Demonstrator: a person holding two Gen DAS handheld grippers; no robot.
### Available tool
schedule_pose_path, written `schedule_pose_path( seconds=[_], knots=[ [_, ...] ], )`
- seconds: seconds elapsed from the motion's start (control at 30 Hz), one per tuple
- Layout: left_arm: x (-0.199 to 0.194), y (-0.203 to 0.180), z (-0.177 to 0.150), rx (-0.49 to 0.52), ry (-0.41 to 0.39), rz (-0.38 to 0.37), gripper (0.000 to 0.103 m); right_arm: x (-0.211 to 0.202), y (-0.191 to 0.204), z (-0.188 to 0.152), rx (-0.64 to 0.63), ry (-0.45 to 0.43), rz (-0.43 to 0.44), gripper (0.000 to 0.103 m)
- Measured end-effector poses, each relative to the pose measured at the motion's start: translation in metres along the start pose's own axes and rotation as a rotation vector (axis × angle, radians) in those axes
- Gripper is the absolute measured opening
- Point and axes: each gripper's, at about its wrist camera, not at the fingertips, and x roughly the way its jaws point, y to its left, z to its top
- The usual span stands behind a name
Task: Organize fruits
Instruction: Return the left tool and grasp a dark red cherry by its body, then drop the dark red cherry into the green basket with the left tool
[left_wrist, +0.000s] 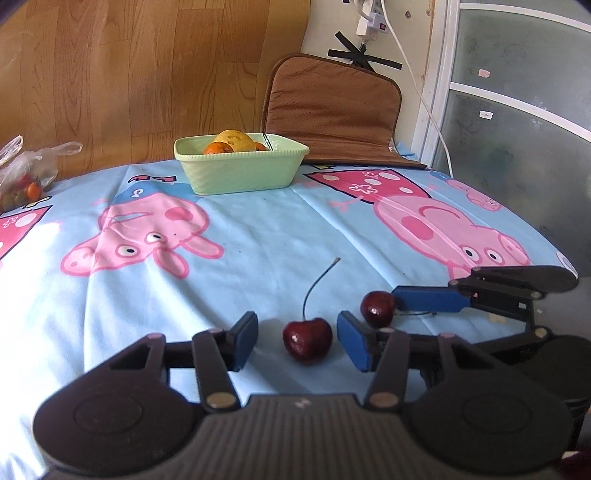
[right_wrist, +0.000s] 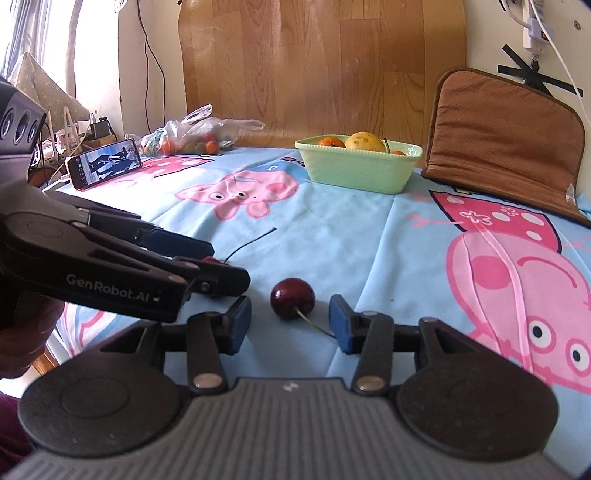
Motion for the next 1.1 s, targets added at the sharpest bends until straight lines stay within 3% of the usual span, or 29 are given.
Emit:
schedule_pose_path(
  seconds=[0.13, 0.23, 0.47, 0.63, 0.8, 0.97, 1.1],
  knots=[
    [-0.001, -0.001, -0.001, 0.011, -0.005, -0.010, 0.032, 0.002, 0.002, -0.001, -0.021, -0.017, -0.004, 0.050],
    [-0.001, -0.001, -0.001, 0.013, -0.013, -0.034, 0.028, 0.002, 0.001, -0.001, -0.034, -0.026, -0.003, 0.029],
    [0.005, 0.008, 0.017, -0.012, -0.024, -0.082, 0.028, 0.006, -0.013, 0.010, 0.041, -0.054, 0.020, 0.029],
    [0.024, 0.023, 0.059, -0.015, -0.061, -0.089, 0.028, 0.026, -0.033, 0.042, 0.079, -0.086, 0.024, 0.029],
    [0.065, 0.052, 0.122, -0.073, -0.098, -0.064, 0.028, 0.058, -0.063, 0.089, 0.095, -0.165, -0.015, 0.029],
    [0.124, 0.076, 0.177, -0.102, -0.106, 0.020, 0.028, 0.107, -0.094, 0.126, 0.118, -0.189, -0.053, 0.029],
    [0.166, 0.091, 0.192, -0.135, -0.060, 0.068, 0.029, 0.147, -0.106, 0.137, 0.109, -0.174, -0.082, 0.029]
  ],
)
